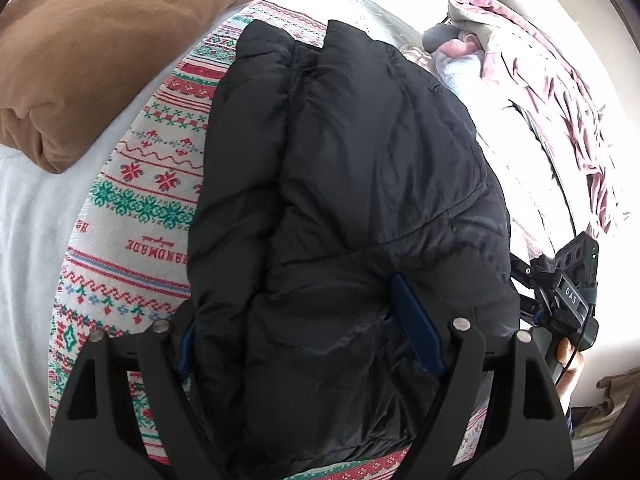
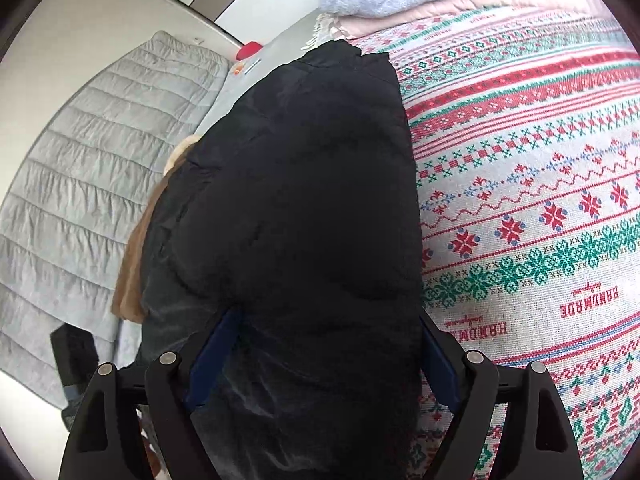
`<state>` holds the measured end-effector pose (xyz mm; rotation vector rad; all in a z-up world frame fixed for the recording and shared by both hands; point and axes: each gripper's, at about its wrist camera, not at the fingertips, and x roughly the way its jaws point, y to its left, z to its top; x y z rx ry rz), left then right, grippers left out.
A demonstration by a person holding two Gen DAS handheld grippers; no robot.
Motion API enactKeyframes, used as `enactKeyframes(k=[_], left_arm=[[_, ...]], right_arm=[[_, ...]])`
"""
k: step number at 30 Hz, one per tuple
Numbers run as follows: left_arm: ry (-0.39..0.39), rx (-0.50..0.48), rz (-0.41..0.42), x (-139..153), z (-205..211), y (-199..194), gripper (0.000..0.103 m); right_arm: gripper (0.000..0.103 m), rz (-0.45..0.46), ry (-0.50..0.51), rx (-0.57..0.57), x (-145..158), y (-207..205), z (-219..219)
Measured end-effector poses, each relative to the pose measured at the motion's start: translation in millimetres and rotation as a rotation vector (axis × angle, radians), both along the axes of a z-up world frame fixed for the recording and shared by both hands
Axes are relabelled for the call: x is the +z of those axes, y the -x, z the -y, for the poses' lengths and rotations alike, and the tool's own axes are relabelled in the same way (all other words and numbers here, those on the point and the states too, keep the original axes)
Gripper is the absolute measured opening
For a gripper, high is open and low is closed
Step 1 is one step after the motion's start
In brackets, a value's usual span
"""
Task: Fold large clothes
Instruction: 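Grasp the end of the black jacket bundle with both tools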
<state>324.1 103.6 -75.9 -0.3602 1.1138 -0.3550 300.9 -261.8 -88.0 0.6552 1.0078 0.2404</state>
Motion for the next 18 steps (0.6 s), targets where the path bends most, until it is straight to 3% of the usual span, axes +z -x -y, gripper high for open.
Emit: enactKeyframes(k=[18], left_arm=[[0.041, 0.06, -0.028, -6.6, 0.2, -4.8, 0.083]], right_arm=[[0.084, 0.018, 0.11, 0.005, 2.2, -3.3, -24.6]])
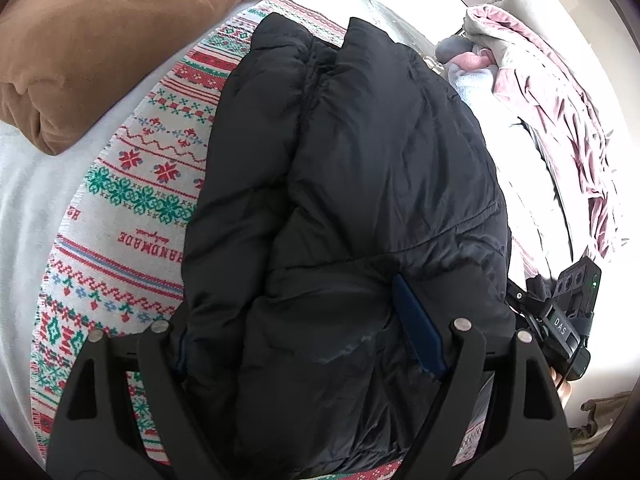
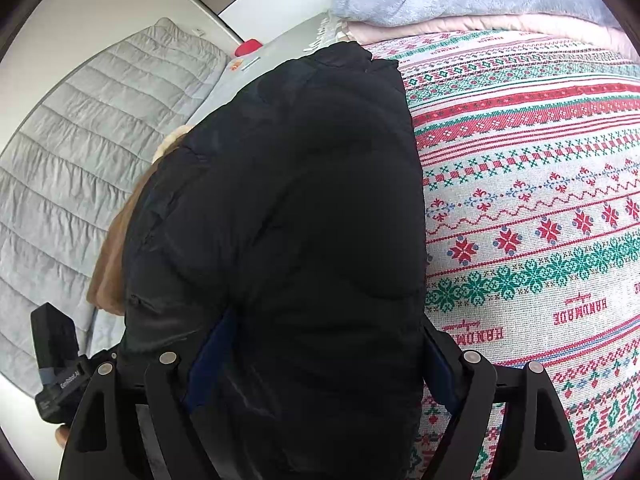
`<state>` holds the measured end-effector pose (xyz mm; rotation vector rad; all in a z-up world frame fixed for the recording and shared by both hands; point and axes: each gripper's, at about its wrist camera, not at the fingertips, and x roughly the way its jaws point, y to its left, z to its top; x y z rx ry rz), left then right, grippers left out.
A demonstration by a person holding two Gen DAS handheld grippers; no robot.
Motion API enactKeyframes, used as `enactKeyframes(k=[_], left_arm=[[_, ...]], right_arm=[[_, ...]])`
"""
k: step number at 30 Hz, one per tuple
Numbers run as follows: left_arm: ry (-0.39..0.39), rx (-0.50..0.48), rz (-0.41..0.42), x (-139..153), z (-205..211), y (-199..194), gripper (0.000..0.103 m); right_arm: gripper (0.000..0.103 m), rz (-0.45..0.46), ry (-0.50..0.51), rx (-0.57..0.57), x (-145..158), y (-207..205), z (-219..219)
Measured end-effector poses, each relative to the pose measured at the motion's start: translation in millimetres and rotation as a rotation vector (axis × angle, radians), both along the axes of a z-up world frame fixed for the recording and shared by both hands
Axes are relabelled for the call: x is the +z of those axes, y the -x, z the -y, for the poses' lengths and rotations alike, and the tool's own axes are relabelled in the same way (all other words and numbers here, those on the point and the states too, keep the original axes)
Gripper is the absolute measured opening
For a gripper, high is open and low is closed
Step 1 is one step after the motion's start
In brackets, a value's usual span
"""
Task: Fold large clothes
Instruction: 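Grasp the end of the black jacket bundle with both tools, then lift the bundle with both tools and carry it toward the stacked bedding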
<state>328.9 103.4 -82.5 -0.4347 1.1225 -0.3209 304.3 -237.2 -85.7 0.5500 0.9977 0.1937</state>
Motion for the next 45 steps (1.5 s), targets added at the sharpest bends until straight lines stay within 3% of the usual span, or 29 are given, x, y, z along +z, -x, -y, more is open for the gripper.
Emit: enactKeyframes(k=[4, 9, 11, 16, 20, 26, 28, 30, 33, 40, 45], left_arm=[[-0.003, -0.003, 0.004, 0.2, 1.3, -1.1, 0.079], [-0.01, 0.007, 0.019, 6.6, 1.4, 1.1, 0.051], [-0.013, 0.013, 0.025, 8.1, 1.2, 1.3, 0.048], [0.008, 0.025, 0.014, 3.6, -1.2, 0.0, 0.05], [0.047, 0.031, -0.008, -2.9, -3.0, -2.9, 0.063], [0.069, 0.033, -0.016, -6.6, -3.0, -5.4, 0.067], [0.043, 0.046, 0.001, -4.2, -2.4, -3.5, 0.057], [0.03, 0.065, 0.017, 0.1, -3.2, 0.2, 0.039], [0.02, 0.086, 0.034, 8.1, -3.8, 3.1, 0.028], [-0.052, 0.092, 0.149, 38.8, 7.6, 15.9, 0.019], [-0.027, 0.096, 0.197, 55.3, 9.0, 24.1, 0.018]], right_arm=[[0.076, 0.012, 0.026, 0.006, 1.5, 1.3, -7.6], [0.054, 0.047, 0.103, 0.017, 13.7, 6.7, -19.0], [0.046, 0.066, 0.141, 0.023, 19.4, 8.5, -25.0], [0.041, 0.089, 0.197, 0.029, 22.7, 10.2, -35.4], [0.04, 0.092, 0.211, 0.031, 21.9, 7.7, -40.3], [0.039, 0.092, 0.212, 0.032, 22.3, 6.3, -38.9], [0.038, 0.101, 0.233, 0.038, 23.7, 7.5, -40.3], [0.035, 0.119, 0.272, 0.051, 27.6, 8.8, -45.4], [0.031, 0.144, 0.306, 0.064, 34.4, 11.2, -50.3], [0.024, 0.215, 0.395, 0.068, 50.3, 23.6, -57.1], [0.022, 0.267, 0.435, 0.059, 64.7, 34.6, -51.8]])
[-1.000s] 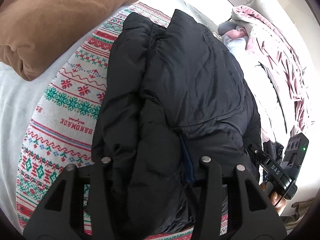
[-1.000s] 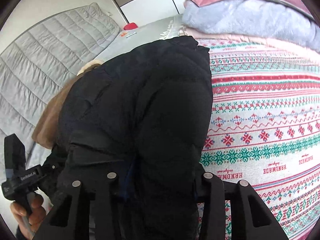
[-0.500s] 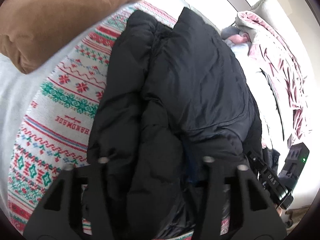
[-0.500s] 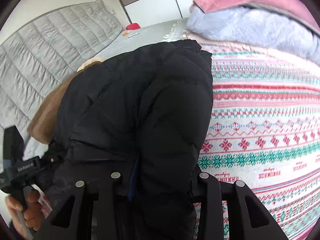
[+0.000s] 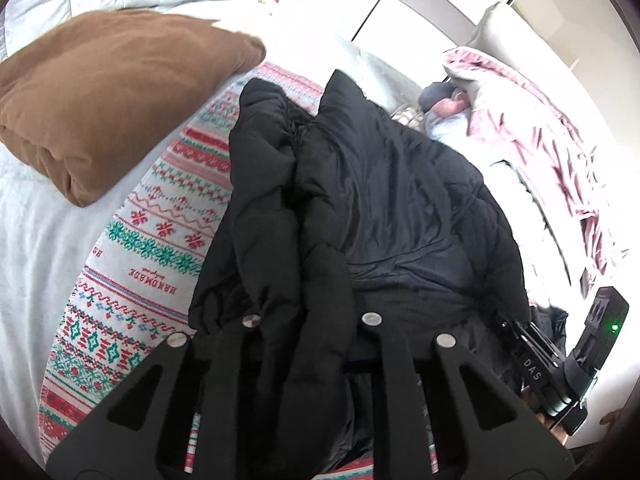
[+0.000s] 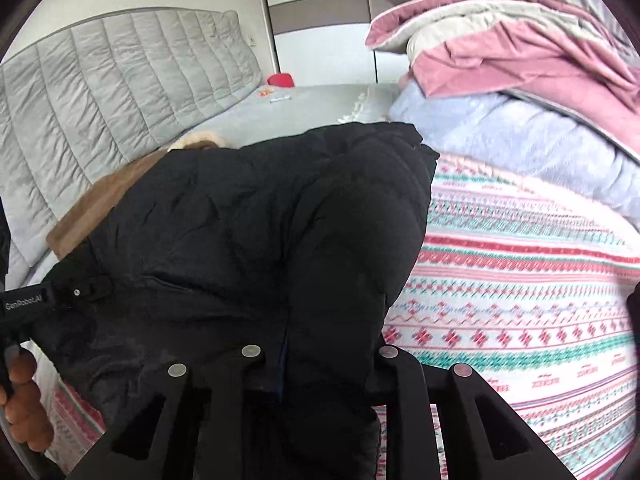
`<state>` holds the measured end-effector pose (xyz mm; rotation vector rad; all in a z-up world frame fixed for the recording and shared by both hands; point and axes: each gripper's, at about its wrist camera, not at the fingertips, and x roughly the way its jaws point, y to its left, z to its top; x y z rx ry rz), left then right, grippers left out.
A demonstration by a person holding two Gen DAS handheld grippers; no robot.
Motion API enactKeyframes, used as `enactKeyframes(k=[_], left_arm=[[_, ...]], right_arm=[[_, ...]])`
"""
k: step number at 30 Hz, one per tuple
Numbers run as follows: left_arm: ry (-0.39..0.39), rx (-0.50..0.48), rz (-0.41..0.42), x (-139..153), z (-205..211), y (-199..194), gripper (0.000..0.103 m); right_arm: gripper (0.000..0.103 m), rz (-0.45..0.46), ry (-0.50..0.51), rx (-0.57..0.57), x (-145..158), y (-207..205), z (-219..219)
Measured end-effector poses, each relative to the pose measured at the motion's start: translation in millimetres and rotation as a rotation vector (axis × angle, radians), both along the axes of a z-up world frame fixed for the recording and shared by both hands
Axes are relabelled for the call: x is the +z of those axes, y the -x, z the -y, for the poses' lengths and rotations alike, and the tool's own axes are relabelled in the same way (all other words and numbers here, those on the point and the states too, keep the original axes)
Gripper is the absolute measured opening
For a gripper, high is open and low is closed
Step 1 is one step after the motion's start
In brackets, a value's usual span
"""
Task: Fold large clothes
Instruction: 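Lift the bundle with both tools and carry it toward the stacked bedding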
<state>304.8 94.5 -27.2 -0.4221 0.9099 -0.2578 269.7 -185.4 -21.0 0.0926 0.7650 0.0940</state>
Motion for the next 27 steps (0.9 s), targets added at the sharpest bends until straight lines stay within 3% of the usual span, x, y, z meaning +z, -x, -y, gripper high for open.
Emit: enactKeyframes(k=[7, 22, 27], left_arm=[[-0.006, -0.026, 0.062, 20.0, 16.6, 10.1, 0.017], [-0.018, -0.073, 0.111, 46.7, 51.1, 45.7, 0.017], [0.01, -0.107, 0.134, 62.8, 65.5, 64.9, 0.016]], right_arm=[[0.02, 0.033, 0.022, -0.03, 7.4, 11.4, 19.4], [0.017, 0.101, 0.052, -0.078, 37.3, 55.2, 39.5], [0.015, 0.126, 0.066, -0.087, 50.4, 73.4, 48.6]])
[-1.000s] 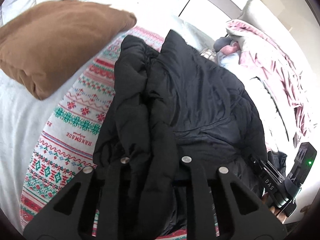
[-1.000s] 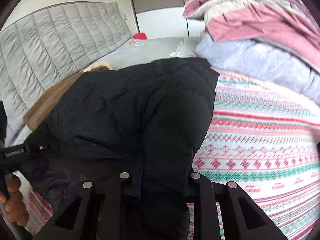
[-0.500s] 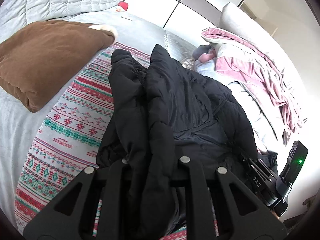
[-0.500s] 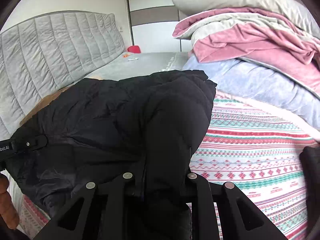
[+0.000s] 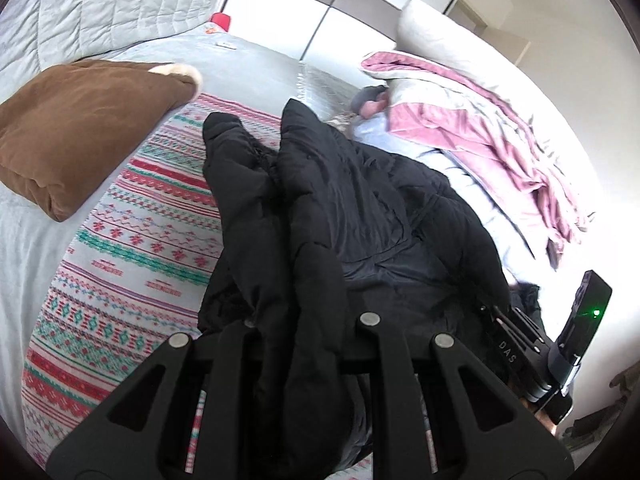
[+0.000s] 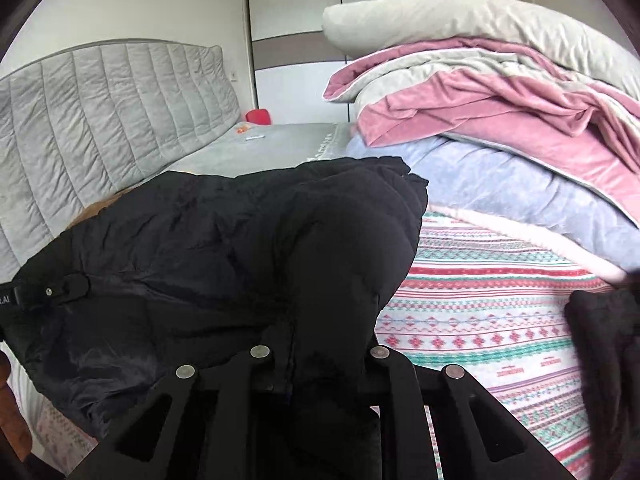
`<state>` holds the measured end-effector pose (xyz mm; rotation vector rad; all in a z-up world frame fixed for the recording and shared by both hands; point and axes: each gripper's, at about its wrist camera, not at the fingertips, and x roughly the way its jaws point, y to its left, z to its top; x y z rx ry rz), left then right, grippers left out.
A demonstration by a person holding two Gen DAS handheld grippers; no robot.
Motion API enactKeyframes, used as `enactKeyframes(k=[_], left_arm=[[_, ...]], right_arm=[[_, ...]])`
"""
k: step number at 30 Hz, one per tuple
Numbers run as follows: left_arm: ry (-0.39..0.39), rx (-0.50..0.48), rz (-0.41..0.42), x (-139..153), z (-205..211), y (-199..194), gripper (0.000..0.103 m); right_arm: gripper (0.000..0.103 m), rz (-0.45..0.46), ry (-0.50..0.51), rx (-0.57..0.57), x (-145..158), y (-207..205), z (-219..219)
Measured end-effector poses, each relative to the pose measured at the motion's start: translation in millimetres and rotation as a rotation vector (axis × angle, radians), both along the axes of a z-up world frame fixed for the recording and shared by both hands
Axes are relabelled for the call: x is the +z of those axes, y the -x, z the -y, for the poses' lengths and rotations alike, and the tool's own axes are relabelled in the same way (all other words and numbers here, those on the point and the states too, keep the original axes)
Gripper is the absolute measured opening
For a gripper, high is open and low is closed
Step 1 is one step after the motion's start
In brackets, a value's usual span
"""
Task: Fold large clothes
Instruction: 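Lift the bundle with both tools and carry it toward the stacked bedding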
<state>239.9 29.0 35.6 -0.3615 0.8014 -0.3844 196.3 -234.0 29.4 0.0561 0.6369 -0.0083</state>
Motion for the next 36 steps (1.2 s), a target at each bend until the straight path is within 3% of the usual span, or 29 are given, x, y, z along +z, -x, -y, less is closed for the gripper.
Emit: enactKeyframes(k=[5, 11, 19, 23, 27, 30, 34, 36], left_arm=[[0.032, -0.061, 0.047, 21.2, 34.8, 25.8, 0.017], [0.089, -0.19, 0.148, 50.3, 111.0, 65.4, 0.017], [0.221, -0.402, 0.169, 75.5, 272.2, 116.8, 0.016], [0.259, -0.504, 0.174, 77.2, 352.2, 141.6, 0.017], [0.237, -0.594, 0.119, 54.5, 419.4, 163.6, 0.018], [0.181, -0.668, 0.037, 15.6, 457.0, 178.4, 0.02], [0.157, -0.714, -0.006, -37.1, 464.2, 189.5, 0.028], [0.185, -0.716, -0.035, -49.5, 461.2, 190.5, 0.031]], right_arm=[[0.013, 0.071, 0.024, -0.041, 32.7, 37.7, 34.6], [0.012, 0.165, 0.113, -0.135, 78.4, 98.8, 100.6], [0.01, 0.183, 0.275, -0.332, 126.2, 175.7, 231.8], [0.01, 0.165, 0.331, -0.434, 135.9, 207.6, 304.3], [0.01, 0.133, 0.305, -0.507, 123.8, 234.3, 376.4], [0.01, 0.059, 0.233, -0.529, 81.0, 248.5, 428.4], [0.015, -0.02, 0.205, -0.557, 24.2, 275.6, 461.8], [0.018, -0.012, 0.105, -0.56, 8.5, 288.1, 481.2]])
